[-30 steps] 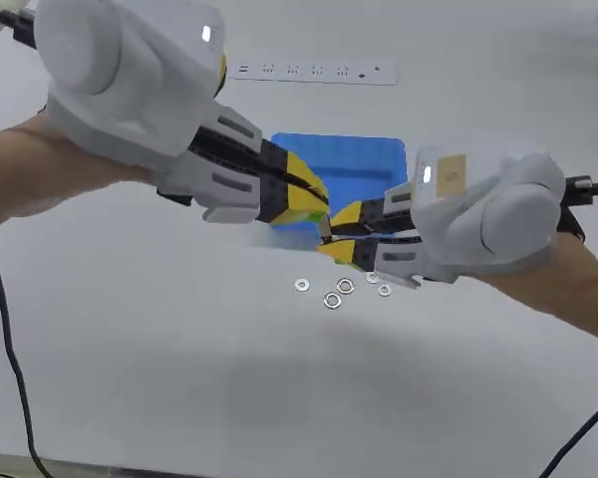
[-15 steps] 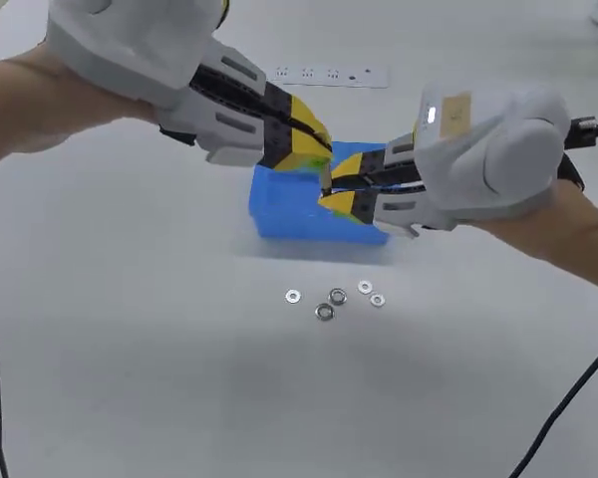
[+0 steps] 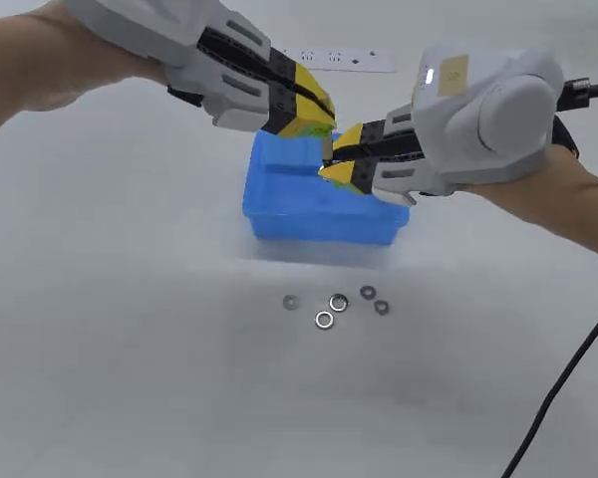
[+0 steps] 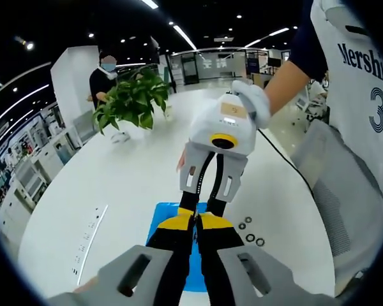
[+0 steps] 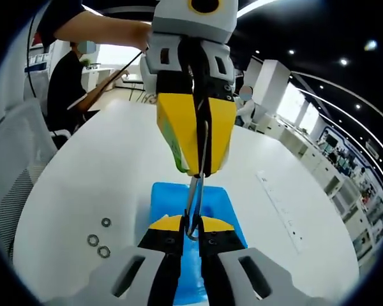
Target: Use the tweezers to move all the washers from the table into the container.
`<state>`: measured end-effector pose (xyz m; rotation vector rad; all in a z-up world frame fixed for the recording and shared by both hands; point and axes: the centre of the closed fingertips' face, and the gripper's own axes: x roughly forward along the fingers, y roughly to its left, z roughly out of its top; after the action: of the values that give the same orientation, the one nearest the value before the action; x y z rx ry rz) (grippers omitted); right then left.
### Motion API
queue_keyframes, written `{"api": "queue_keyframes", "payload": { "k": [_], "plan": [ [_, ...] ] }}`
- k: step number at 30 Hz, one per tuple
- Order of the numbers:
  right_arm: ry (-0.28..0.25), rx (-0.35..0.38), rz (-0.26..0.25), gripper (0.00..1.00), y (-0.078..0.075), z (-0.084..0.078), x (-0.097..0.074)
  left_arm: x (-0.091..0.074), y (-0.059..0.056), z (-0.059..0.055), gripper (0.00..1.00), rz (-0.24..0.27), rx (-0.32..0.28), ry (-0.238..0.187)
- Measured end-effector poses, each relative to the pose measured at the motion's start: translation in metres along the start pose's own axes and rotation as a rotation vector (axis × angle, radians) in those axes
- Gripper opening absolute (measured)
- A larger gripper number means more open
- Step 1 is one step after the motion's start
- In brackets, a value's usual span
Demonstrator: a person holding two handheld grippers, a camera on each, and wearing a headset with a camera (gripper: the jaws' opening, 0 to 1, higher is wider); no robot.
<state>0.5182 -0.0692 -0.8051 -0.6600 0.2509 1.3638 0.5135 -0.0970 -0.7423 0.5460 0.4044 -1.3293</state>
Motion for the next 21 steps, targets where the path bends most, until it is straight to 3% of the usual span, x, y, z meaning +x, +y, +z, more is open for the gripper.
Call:
{"api": "queue_keyframes", "payload": {
  "k": [7, 21],
  "plan": [
    [0.015, 0.045, 0.028, 0.09, 0.0, -0.022, 0.014, 0.015, 0.005, -0.02, 0.06, -0.03, -0.038, 0.012],
    [0.018, 0.094, 0.064, 0.09, 0.004, -0.03, 0.029, 0.019, 0.007, -0.036, 0.06, -0.045, -0.082, 0.034]
  ]
}}
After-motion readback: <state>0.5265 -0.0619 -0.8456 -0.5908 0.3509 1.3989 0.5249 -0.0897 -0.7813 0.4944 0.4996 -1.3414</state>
